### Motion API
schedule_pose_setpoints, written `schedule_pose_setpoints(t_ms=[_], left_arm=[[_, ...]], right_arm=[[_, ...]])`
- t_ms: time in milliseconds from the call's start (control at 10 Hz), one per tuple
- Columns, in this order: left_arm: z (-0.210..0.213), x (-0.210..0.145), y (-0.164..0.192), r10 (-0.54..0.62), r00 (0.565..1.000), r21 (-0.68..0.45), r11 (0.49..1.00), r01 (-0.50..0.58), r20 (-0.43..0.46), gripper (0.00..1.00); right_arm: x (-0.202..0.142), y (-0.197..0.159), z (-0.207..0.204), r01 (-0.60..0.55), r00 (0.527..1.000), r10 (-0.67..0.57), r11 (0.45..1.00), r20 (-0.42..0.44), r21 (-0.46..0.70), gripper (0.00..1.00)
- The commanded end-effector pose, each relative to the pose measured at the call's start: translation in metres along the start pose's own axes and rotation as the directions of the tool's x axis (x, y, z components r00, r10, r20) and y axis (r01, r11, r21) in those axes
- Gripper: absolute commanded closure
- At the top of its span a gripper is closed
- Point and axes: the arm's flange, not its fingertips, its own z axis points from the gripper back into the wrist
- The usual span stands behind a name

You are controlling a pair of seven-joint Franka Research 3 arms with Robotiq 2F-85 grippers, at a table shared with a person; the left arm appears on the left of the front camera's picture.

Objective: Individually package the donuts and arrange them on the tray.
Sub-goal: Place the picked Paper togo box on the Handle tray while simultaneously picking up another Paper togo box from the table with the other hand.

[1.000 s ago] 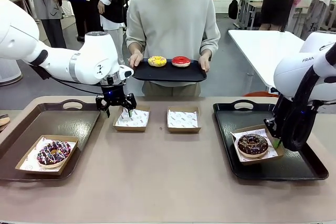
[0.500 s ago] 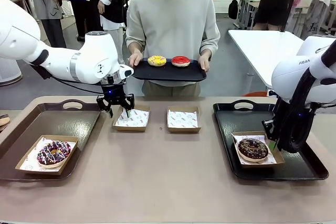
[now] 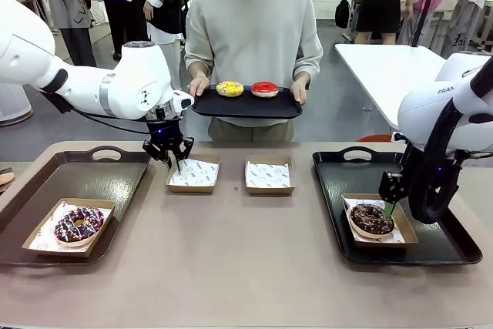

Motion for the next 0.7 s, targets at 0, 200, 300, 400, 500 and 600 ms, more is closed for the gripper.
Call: schedule_pose_setpoints(t_ms=[0, 200, 300, 400, 500, 600], left_arm=[[0.004, -0.004, -0.001, 0.038, 0.999, 0.004, 0.999, -0.038, -0.015, 1.0], [0.002, -0.002, -0.001, 0.042, 0.999, 0.006, 0.999, -0.042, -0.031, 1.0], [0.001, -0.001, -0.001, 0.045, 0.998, 0.006, 0.999, -0.044, -0.041, 1.0], [0.001, -0.001, -0.001, 0.046, 0.998, 0.004, 0.999, -0.045, -0.044, 1.0], [0.002, -0.001, -0.001, 0.045, 0.998, 0.008, 0.999, -0.044, -0.048, 1.0], [0.007, -0.001, 0.0, 0.032, 0.998, 0.0, 0.999, -0.032, -0.053, 1.0]], right_arm=[[0.003, 0.001, 0.004, 0.01, 1.0, -0.01, 0.999, -0.007, 0.038, 0.0], [0.003, 0.001, 0.004, 0.013, 1.0, -0.013, 0.999, -0.006, 0.045, 0.0], [0.003, 0.0, 0.004, 0.014, 1.0, -0.014, 0.999, -0.005, 0.048, 0.0], [0.003, 0.0, 0.005, 0.013, 1.0, -0.013, 0.998, -0.006, 0.056, 0.0], [0.003, -0.002, 0.008, 0.006, 1.0, -0.005, 0.997, -0.011, 0.079, 0.0], [-0.001, -0.007, 0.017, -0.016, 0.998, 0.025, 0.988, -0.058, 0.15, 0.0]])
